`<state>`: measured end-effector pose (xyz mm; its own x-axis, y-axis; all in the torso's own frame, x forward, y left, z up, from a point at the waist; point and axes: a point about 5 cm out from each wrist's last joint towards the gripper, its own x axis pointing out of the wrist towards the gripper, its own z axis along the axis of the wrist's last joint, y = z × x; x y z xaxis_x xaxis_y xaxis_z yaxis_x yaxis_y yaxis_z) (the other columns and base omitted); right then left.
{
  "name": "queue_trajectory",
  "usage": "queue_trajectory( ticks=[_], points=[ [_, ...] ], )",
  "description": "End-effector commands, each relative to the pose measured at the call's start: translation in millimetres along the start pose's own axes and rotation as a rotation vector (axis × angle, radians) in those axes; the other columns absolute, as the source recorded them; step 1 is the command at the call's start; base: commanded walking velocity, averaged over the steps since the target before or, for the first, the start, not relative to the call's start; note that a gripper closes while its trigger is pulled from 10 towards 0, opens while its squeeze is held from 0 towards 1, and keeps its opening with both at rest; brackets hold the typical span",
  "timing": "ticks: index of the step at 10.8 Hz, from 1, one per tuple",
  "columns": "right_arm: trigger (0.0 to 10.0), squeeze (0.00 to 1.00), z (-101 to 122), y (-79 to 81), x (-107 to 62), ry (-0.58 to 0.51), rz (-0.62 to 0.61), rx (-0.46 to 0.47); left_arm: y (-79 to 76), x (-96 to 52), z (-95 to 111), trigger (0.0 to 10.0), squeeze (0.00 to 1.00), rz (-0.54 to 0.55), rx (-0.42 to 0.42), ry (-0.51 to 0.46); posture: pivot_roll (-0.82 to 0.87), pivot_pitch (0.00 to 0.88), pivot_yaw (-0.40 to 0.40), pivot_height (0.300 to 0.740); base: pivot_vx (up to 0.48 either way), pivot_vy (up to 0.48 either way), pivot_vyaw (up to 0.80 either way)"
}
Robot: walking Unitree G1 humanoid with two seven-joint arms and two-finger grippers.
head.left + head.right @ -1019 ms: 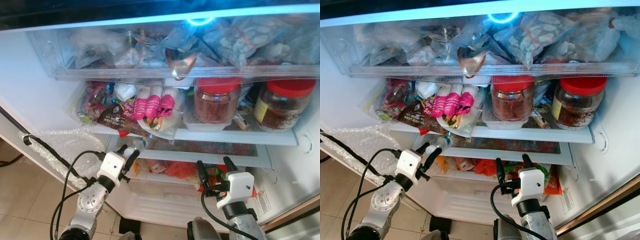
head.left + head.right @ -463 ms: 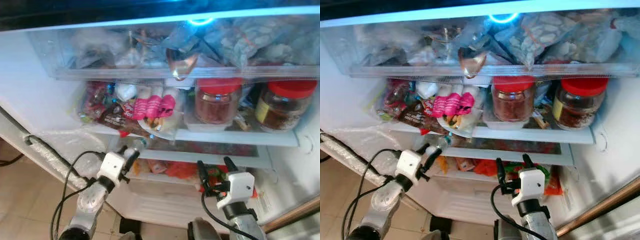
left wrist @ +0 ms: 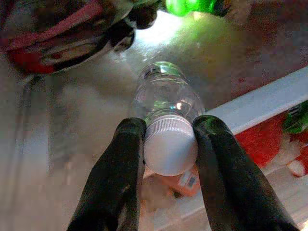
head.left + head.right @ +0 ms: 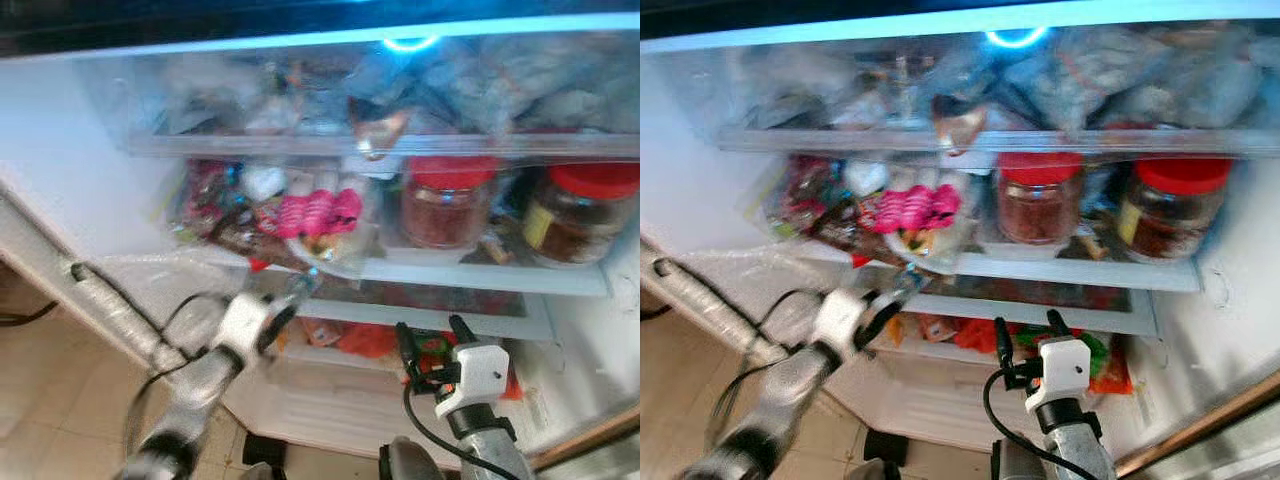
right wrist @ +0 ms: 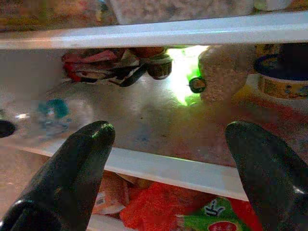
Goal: Restocking fridge
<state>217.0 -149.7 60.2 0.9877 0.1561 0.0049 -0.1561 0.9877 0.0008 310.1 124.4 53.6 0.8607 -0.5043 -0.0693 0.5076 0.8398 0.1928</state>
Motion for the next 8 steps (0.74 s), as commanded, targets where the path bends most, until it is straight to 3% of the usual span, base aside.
queue_trajectory(
  ticks=[1,3,8],
  points=[
    [10.0,0.0,-3.0,1.1,-1.7,0.007,-0.002,0.001,-5.9,-6.4,-15.9,10.0,0.0,-0.041,-0.015,0.092,-0.24,0.061,0.119,0.66,0.0,0.0,0.0],
    [10.0,0.0,-3.2,1.1,-2.3,0.009,-0.006,0.002,-13.1,-6.0,-21.7,10.0,0.0,-0.127,0.012,0.152,-0.24,0.066,0.121,0.66,0.0,0.0,0.0],
    [10.0,0.0,-3.9,1.0,-2.6,0.009,-0.009,0.002,-14.7,-6.9,-25.4,10.0,0.0,-0.166,0.047,0.185,-0.23,0.067,0.122,0.66,0.0,0.0,0.0]
  ],
)
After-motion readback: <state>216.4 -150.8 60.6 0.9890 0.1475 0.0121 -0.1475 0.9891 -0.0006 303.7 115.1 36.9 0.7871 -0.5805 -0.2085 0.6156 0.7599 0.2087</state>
